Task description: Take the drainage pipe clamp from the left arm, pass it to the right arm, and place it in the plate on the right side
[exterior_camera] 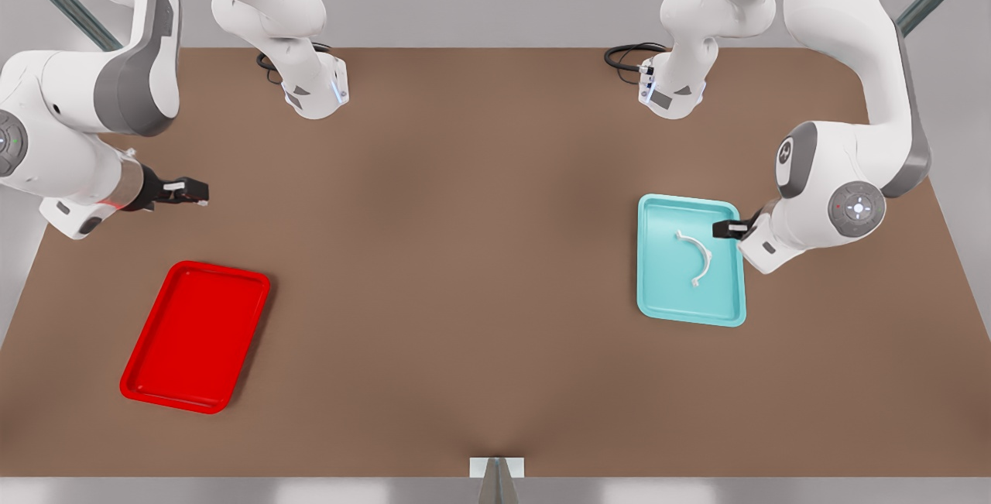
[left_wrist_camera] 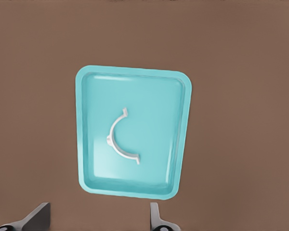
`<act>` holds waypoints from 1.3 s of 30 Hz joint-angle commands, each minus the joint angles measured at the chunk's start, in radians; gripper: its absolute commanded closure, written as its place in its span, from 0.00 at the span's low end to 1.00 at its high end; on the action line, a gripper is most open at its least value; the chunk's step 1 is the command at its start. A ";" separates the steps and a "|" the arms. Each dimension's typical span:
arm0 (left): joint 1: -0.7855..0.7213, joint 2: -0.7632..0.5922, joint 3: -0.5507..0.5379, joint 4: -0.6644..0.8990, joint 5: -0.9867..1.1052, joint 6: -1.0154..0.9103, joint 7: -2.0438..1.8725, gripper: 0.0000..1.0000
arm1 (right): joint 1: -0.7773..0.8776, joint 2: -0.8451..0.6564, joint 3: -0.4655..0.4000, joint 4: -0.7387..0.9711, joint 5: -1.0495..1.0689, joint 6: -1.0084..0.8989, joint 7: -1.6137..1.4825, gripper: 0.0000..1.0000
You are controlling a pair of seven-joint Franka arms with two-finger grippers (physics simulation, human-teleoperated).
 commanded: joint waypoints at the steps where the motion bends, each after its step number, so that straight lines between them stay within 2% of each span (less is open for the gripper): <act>1: 0.000 -0.001 0.002 0.000 0.001 0.025 -0.013 0.00 | 0.001 -0.002 0.000 -0.001 0.012 0.022 0.024 0.00; 2: 0.000 0.002 0.001 0.000 0.001 0.028 -0.013 0.00 | 0.001 0.000 0.000 0.000 0.013 0.020 0.033 0.00; 5: -0.002 0.091 0.045 -0.093 -0.001 0.313 0.122 0.00 | -0.001 0.001 -0.001 -0.001 0.038 0.022 0.031 0.00; 6: 0.000 0.096 0.045 -0.108 -0.002 0.341 0.133 0.00 | -0.001 0.001 -0.001 -0.003 0.039 0.022 0.033 0.00; 10: 0.001 0.111 0.068 -0.337 -0.004 0.634 0.466 0.00 | 0.001 0.010 -0.001 -0.012 0.058 0.020 0.037 0.00; 15: 0.005 0.213 0.068 -0.340 -0.031 0.704 0.684 0.00 | -0.001 0.021 -0.001 -0.004 0.061 0.020 0.039 0.00; 27: 0.011 0.292 0.073 -0.359 -0.021 0.726 0.922 0.00 | -0.004 0.021 -0.008 -0.004 0.062 0.022 0.037 0.00; 32: 0.011 0.302 0.076 -0.386 -0.028 0.796 0.915 0.00 | -0.002 0.026 -0.008 -0.004 0.062 0.019 0.039 0.00; 35: 0.021 0.294 0.080 -0.428 -0.028 0.920 0.911 0.00 | -0.004 0.026 -0.008 -0.004 0.064 0.018 0.036 0.00; 39: 0.023 0.246 0.080 -0.474 -0.028 0.934 0.828 0.00 | -0.005 0.029 -0.008 -0.004 0.065 0.017 0.027 0.00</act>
